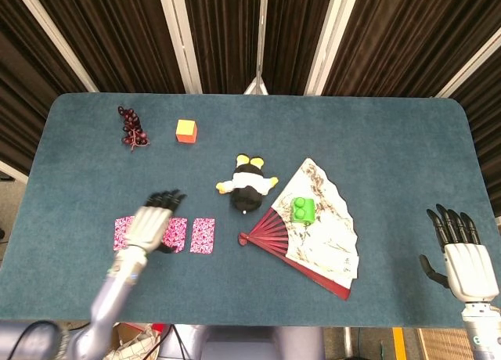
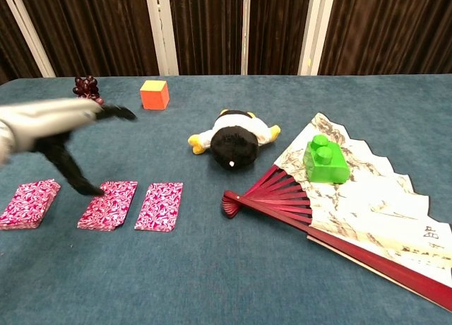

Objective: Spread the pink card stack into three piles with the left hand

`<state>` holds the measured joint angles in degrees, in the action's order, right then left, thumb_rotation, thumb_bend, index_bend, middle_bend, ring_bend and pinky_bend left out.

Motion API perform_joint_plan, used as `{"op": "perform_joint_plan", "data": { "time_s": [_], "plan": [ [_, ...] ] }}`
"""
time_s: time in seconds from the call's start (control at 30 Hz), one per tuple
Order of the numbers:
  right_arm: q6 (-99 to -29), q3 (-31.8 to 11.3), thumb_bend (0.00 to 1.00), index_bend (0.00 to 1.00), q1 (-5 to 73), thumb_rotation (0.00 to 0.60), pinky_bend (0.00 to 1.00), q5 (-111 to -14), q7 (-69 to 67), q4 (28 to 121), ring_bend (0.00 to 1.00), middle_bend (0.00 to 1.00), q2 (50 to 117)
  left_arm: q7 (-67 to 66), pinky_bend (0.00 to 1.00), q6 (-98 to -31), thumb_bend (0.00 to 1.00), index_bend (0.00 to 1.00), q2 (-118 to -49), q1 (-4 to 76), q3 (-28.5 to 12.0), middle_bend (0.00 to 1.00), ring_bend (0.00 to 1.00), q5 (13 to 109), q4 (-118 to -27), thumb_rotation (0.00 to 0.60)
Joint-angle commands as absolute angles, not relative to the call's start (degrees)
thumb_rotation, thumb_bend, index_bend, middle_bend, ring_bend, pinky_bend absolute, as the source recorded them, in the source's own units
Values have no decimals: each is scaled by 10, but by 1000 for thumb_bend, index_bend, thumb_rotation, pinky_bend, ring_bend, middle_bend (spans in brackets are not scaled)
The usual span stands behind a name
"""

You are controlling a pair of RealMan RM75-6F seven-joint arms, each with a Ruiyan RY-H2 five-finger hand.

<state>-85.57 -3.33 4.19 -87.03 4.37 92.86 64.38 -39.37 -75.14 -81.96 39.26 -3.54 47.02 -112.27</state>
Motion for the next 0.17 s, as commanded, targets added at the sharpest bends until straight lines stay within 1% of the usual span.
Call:
{"op": "perform_joint_plan", "data": {
  "time_s": [0.03,0.13,0.17],
  "plan": [
    [-856,-34,366,0,42,600,51,-870,47,929,0,0,646,-311,0,-862,119,1,-721,290,67,0,0,678,-1108,600],
    [-856,-34,367,0,42,600,51,-869,52,928,0,0,647,-260,0,-913,119,0,-697,243,103,0,0,750,-1067,600],
    [-857,-35,366,0,42,600,51,-869,53,928,0,0,648,-246,0,-926,118,0,-692,231,109,0,0,764,-1054,600]
  ]
}}
